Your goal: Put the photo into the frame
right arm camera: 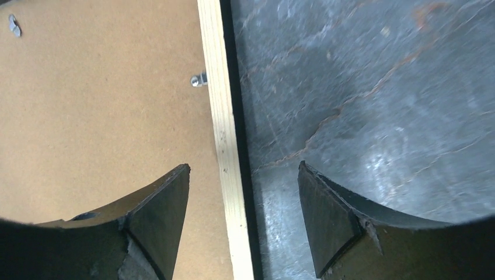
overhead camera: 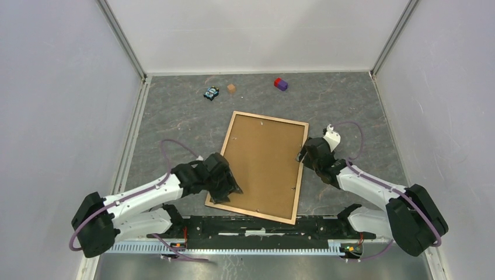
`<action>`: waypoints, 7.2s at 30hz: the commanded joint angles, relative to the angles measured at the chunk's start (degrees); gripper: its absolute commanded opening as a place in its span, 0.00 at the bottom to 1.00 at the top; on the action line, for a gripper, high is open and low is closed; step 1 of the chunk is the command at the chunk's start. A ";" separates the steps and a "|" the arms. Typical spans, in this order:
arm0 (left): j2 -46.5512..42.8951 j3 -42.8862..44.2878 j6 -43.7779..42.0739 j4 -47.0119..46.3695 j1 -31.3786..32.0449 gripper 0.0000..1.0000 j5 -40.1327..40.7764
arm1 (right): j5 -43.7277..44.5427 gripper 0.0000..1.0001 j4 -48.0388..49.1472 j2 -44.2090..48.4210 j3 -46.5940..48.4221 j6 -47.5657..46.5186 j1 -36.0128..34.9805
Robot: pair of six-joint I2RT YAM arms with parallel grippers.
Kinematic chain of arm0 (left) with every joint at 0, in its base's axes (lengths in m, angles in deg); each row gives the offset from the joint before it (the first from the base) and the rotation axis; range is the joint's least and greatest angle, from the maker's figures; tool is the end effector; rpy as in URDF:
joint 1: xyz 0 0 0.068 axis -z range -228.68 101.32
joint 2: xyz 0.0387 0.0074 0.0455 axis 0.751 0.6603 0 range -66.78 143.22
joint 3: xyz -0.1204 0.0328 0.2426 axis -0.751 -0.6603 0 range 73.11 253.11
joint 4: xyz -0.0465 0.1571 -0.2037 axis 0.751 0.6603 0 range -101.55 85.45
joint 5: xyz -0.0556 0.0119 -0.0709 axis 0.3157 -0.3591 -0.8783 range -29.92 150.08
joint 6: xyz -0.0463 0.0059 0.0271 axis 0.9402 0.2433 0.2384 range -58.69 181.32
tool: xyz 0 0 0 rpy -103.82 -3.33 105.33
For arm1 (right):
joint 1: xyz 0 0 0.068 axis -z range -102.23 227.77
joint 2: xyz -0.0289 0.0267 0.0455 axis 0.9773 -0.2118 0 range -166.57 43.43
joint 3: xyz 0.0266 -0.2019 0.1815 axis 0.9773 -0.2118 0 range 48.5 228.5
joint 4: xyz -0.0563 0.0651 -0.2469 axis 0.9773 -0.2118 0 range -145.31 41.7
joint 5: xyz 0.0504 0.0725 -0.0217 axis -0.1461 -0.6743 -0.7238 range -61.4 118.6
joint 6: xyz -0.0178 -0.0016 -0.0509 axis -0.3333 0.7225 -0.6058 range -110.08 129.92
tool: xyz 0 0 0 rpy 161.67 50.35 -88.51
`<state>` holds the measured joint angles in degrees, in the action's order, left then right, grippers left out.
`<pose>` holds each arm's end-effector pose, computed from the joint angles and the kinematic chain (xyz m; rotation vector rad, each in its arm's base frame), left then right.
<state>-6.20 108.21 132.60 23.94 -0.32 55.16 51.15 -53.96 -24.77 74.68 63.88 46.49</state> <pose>0.1242 -0.1441 0.1964 -0.5403 2.8249 -0.7057 0.1918 0.1006 0.1602 0.6345 2.2502 0.2692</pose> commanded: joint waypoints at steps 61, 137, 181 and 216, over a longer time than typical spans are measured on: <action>21.96 42.49 -32.28 5.33 10.88 0.91 36.48 | -2.81 0.00 -14.48 -6.74 1.44 14.92 3.76; 35.62 20.65 -45.33 10.08 -15.93 0.02 13.84 | 1.85 0.73 -0.90 8.69 2.04 -23.57 2.08; 44.28 33.29 -51.01 12.69 -19.17 0.02 21.69 | -1.66 0.81 -7.71 -20.41 20.31 -27.72 13.74; 42.52 32.47 -50.37 12.14 -19.45 0.02 19.27 | -6.09 0.61 0.29 -16.92 13.03 -32.29 13.71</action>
<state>36.62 140.77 83.73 36.85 -19.36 74.74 45.79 -56.03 -42.30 89.36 32.80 60.21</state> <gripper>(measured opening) 0.268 0.607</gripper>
